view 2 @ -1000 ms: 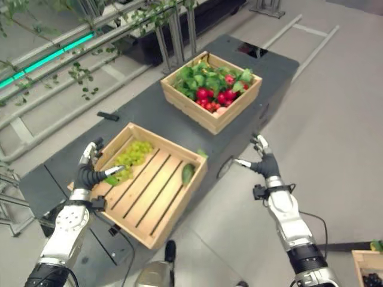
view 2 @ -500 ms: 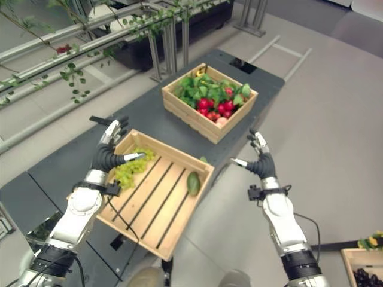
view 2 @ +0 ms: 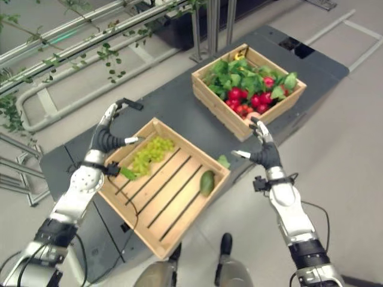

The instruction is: Pick up the fruits from the basket on one side to the basket on the other side

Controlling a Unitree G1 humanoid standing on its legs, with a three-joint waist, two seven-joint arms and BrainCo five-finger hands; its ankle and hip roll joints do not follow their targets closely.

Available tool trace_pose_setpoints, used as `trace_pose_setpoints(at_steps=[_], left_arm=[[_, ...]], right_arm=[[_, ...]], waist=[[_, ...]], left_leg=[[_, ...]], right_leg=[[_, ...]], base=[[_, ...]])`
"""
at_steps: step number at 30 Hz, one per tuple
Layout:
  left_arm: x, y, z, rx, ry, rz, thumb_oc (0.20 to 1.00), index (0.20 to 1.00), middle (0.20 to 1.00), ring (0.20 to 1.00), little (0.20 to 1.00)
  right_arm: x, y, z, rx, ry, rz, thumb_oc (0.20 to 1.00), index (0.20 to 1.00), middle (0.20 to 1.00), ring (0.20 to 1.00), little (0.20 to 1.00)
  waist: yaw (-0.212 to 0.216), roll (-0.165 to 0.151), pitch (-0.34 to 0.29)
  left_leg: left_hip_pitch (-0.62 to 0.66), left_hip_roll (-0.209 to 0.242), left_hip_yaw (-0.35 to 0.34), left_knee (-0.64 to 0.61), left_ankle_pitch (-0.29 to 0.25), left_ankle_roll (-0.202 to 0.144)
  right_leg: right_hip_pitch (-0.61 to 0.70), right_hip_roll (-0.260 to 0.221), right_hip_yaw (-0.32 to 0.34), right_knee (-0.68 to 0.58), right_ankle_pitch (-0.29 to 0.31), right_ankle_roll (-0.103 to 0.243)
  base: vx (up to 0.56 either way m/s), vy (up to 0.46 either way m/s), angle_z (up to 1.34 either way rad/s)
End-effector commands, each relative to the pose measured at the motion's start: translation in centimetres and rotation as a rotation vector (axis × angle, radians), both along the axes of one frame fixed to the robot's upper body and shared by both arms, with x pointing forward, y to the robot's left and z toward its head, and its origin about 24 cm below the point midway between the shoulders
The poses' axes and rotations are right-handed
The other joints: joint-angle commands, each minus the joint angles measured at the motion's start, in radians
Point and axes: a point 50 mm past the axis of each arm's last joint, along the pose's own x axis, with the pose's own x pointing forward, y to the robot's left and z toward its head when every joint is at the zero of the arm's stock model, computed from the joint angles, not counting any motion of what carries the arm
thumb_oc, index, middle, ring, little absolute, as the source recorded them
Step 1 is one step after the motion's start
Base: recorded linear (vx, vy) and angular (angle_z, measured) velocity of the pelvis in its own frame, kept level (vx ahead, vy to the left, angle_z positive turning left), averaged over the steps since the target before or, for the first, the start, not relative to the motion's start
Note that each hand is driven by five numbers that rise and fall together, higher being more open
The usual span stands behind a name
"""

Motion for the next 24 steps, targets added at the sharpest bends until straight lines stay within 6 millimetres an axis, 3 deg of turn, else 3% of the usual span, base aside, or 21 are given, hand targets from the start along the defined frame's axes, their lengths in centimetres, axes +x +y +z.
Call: trace_pose_setpoints(at_steps=[1, 7, 15, 24], left_arm=[[1.4, -0.1, 3.7, 0.022, -0.13, 0.02, 1.0, 1.0, 1.0, 1.0, 1.0], [2.4, 1.2, 5.1, 0.097, -0.159, 0.119, 1.0, 1.0, 1.0, 1.0, 1.0], [3.7, 2.3, 7.5, 0.266, -0.18, 0.237, 1.0, 1.0, 1.0, 1.0, 1.0], [2.5, 2.0, 6.2, 0.224, -0.186, 0.215, 1.0, 1.0, 1.0, 1.0, 1.0]], right_arm=[[-0.7, 1.3, 4.3, -0.01, -0.217, 0.083, 1.0, 1.0, 1.0, 1.0, 1.0], [-0.5, 2.6, 6.3, -0.064, -0.308, 0.126, 1.0, 1.0, 1.0, 1.0, 1.0], [0.0, 4.2, 7.8, -0.22, -0.387, 0.123, 1.0, 1.0, 1.0, 1.0, 1.0], [1.3, 6.4, 6.7, -0.154, -0.307, 0.195, 1.0, 1.0, 1.0, 1.0, 1.0]], waist=[[-0.037, -0.032, 0.015], [-0.028, -0.02, 0.026], [-0.002, -0.053, 0.102], [0.055, -0.095, 0.118]], left_leg=[[-0.03, 0.07, 0.166, 0.069, -0.016, -0.033], [-0.043, 0.066, 0.178, -0.021, 0.019, -0.025], [-0.112, 0.049, 0.159, 0.023, 0.005, -0.007], [-0.137, 0.041, 0.112, 0.05, -0.01, -0.003]], right_leg=[[-0.011, -0.1, 0.021, 0.124, -0.102, 0.112], [-0.07, -0.09, 0.037, 0.1, -0.083, 0.121], [-0.111, -0.108, 0.046, 0.1, -0.055, 0.131], [-0.089, -0.117, 0.009, 0.089, -0.053, 0.132]], base=[[-0.03, 0.025, 0.55], [0.0, 0.023, -0.03], [-0.02, 0.027, 0.03], [0.01, -0.013, 0.14]])
